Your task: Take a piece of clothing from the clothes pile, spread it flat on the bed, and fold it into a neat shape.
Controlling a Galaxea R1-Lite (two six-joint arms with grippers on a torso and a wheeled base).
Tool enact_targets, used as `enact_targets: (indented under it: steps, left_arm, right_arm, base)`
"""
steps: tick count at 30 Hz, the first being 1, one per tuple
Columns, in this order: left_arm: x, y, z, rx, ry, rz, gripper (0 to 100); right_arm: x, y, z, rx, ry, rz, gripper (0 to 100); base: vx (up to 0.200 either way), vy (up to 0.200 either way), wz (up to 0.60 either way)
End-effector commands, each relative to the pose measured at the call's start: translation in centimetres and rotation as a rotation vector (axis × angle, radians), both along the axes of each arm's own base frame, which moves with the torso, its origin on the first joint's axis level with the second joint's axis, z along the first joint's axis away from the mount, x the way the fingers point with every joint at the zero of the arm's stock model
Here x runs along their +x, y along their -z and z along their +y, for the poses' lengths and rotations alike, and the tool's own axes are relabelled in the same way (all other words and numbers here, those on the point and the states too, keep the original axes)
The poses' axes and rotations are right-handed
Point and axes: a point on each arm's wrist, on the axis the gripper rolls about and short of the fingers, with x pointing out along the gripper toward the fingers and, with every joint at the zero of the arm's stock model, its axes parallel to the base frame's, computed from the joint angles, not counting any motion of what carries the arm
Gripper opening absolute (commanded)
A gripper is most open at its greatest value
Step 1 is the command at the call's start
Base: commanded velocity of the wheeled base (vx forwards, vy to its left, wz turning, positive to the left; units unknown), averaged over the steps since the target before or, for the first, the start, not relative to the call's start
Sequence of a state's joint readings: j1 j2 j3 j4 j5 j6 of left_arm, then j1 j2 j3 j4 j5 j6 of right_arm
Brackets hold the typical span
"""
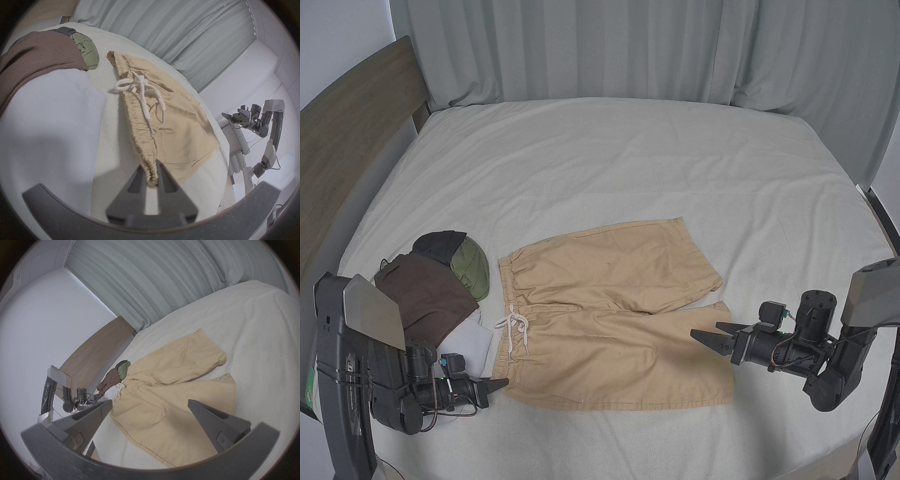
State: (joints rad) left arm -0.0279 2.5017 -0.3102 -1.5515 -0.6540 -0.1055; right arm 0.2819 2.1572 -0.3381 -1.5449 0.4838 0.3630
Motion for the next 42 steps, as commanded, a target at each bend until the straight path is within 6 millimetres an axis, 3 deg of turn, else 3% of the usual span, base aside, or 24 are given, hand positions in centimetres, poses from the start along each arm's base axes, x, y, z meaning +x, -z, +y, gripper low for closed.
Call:
enact_targets:
  steps: [1, 9, 31, 42]
  left_arm:
    - [-0.1, 0.1, 0.0, -0.001, 0.002, 0.004, 0]
    - [0.0, 0.1, -0.1, -0.001, 0.005, 0.004, 0]
    - [0.0, 0.3, -0.2, 0.005, 0.014, 0.001, 0]
    - [0.0, 0.3, -0.2, 0.007, 0.016, -0.001, 0]
  right_arm:
    - [-0.3, 0.8, -0.2, -0.028, -0.003, 0.024, 100]
    - [-1.8, 4.5, -1.9, -0.157, -0.045, 0.108, 100]
    - [-3.9, 5.4, -3.7, -0.186, -0.013, 0.208, 100]
    - [-5.5, 6.9, -4.6, -0.202, 0.004, 0.33, 100]
  base:
    - [0.0, 0.0, 0.0]
    - [0.0, 0.0, 0.0]
    - [0.0, 0.0, 0.0]
    - [0.0, 0.0, 0.0]
